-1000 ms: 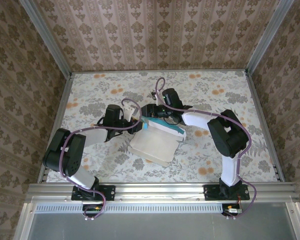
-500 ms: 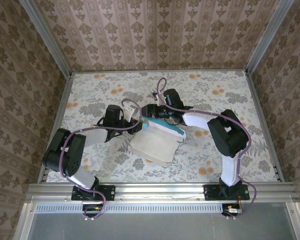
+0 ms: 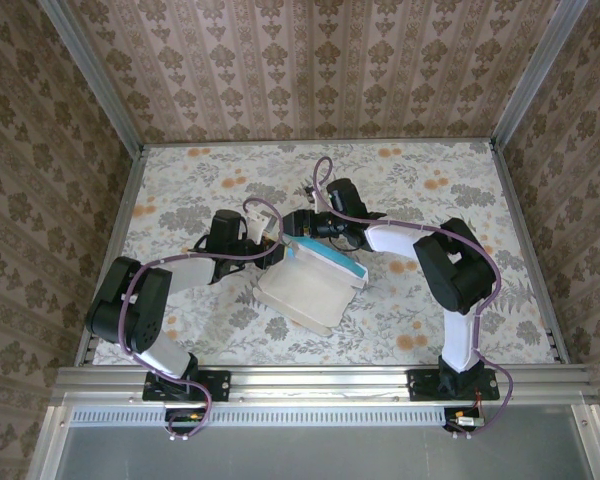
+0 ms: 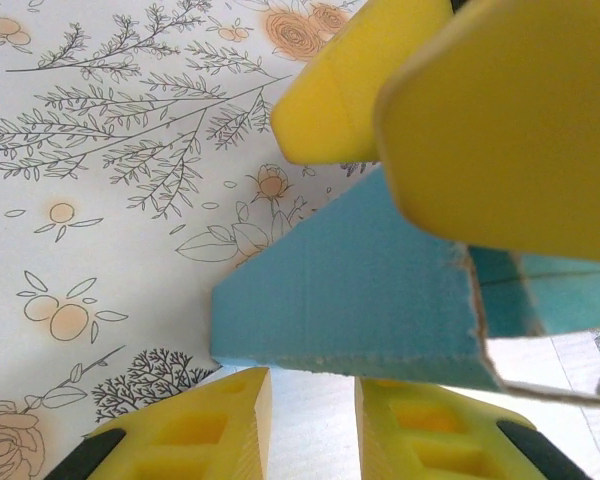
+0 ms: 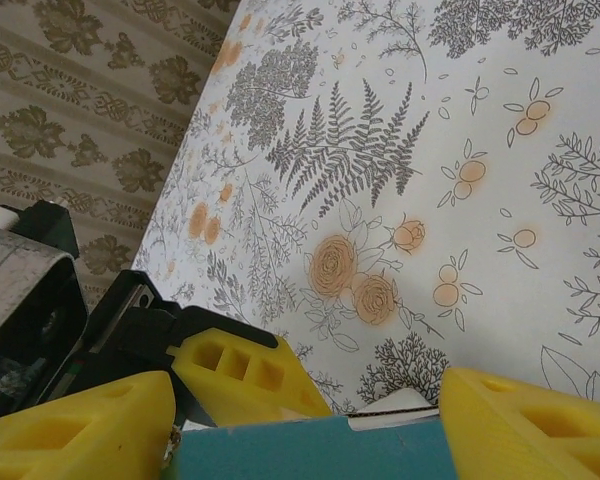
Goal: Fold the paper box
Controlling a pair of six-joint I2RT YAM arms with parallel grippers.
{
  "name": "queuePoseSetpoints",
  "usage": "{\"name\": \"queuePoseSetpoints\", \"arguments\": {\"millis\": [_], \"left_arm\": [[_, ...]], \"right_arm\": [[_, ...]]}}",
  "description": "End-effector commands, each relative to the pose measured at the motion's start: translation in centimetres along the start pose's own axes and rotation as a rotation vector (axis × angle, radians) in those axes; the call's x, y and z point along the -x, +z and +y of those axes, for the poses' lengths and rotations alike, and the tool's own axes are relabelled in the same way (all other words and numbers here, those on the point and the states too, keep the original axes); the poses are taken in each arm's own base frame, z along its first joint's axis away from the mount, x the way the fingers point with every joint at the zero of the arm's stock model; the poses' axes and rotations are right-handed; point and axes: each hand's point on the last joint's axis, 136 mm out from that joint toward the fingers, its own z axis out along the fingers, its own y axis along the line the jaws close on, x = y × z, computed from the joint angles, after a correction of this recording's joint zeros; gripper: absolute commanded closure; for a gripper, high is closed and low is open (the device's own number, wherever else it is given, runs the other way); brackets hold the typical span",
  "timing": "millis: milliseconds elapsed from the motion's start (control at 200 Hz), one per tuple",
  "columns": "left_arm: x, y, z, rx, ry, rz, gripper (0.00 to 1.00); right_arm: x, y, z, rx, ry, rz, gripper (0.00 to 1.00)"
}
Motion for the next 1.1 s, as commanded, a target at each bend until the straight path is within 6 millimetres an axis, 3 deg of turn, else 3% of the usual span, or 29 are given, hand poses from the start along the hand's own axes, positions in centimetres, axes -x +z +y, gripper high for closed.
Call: {"name": "queuePoseSetpoints", "arguments": {"millis": [0, 960, 980, 1095], "left_arm": [[0.5, 0.3, -0.4, -0.022, 0.000, 0.006, 0.72], [3.3, 2.4, 1.8, 0.094, 0.033, -0.046, 0.78], [3.1, 2.9, 0.7, 0.077, 0.046, -0.039, 0.78], [3.5, 3.2, 1.0, 0.101, 0.038, -0.063, 0.79]], "right_arm": [[-1.0, 0.1, -2.1, -0.083, 0.003, 0.034, 0.29], [0.2, -0.4, -1.2, -0.003, 0.103, 0.021, 0.33], [0.2, -0.4, -1.3, -0.007, 0.111, 0.021, 0.33], [0.4, -0.6, -1.3, -0.012, 0.139, 0.008, 0.34]]}}
